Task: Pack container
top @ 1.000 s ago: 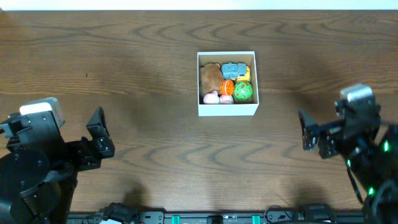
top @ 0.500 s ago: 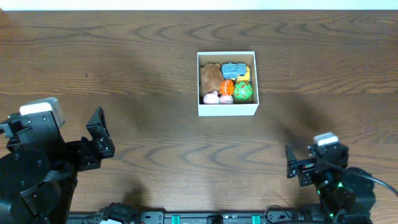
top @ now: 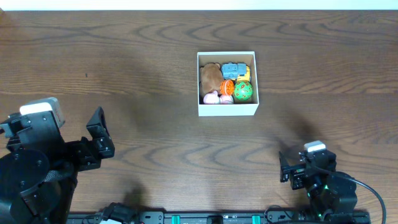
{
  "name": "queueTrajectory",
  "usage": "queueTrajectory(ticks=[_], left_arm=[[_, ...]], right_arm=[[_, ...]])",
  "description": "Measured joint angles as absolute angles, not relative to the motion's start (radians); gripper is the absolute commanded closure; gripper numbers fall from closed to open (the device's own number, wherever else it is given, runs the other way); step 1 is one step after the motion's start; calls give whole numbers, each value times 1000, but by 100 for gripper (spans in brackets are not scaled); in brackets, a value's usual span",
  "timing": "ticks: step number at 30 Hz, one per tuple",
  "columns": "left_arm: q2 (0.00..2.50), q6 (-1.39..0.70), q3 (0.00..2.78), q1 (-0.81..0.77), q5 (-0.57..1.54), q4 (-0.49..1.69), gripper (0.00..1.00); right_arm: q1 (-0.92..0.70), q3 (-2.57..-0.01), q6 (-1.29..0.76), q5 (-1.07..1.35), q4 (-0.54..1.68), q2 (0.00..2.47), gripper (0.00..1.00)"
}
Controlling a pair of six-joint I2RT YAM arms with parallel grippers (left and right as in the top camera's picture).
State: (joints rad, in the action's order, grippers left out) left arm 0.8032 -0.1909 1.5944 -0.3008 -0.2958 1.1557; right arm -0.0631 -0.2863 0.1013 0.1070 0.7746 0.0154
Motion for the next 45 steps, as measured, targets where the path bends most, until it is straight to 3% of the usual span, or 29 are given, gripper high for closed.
queueTrajectory(ticks=[45], left_arm=[[803, -186, 1592, -294, -307, 1224, 2]], right_arm=[[-63, -174, 87, 107, 732, 15, 1]])
